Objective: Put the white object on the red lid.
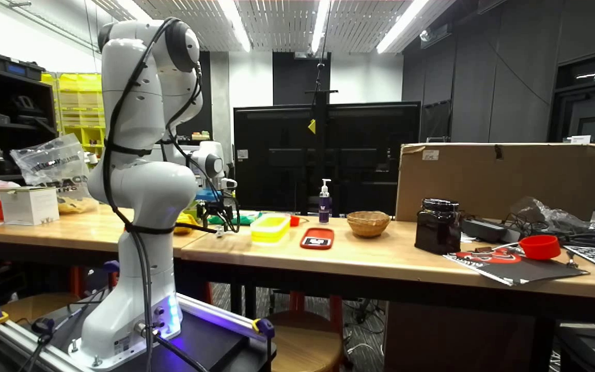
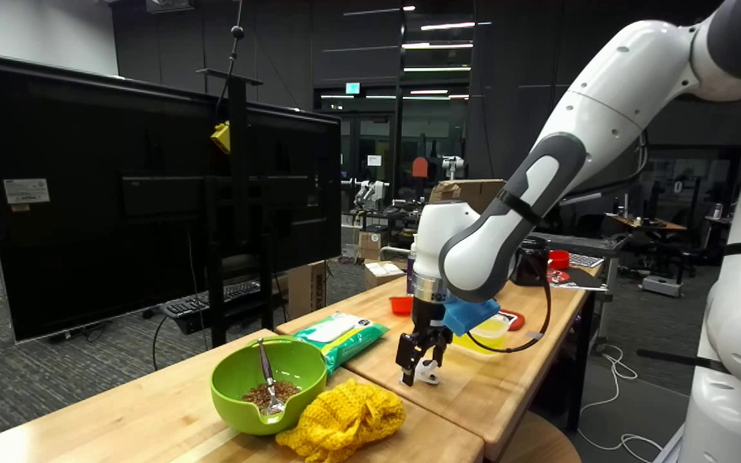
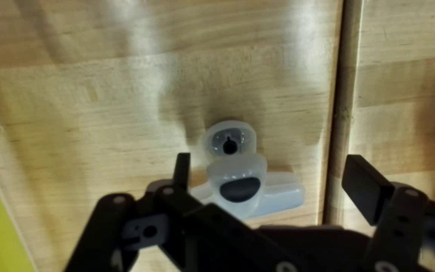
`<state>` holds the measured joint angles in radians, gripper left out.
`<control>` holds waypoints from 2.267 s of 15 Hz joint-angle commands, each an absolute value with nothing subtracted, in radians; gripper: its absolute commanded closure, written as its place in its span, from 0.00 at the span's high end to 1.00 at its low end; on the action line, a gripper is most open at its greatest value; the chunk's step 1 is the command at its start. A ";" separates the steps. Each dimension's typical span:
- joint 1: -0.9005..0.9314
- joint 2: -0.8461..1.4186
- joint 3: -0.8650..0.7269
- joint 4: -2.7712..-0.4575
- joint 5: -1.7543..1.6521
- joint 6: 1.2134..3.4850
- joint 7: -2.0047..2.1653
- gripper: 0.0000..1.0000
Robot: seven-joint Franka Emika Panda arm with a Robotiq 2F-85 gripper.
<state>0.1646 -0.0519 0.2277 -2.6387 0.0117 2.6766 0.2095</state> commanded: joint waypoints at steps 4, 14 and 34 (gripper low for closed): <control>0.175 0.063 0.216 -2.537 0.052 2.690 0.109 0.54; 0.180 0.007 0.204 -2.491 -0.031 2.582 0.174 0.11; -0.077 -0.494 -0.001 -2.493 -0.256 2.158 0.096 0.11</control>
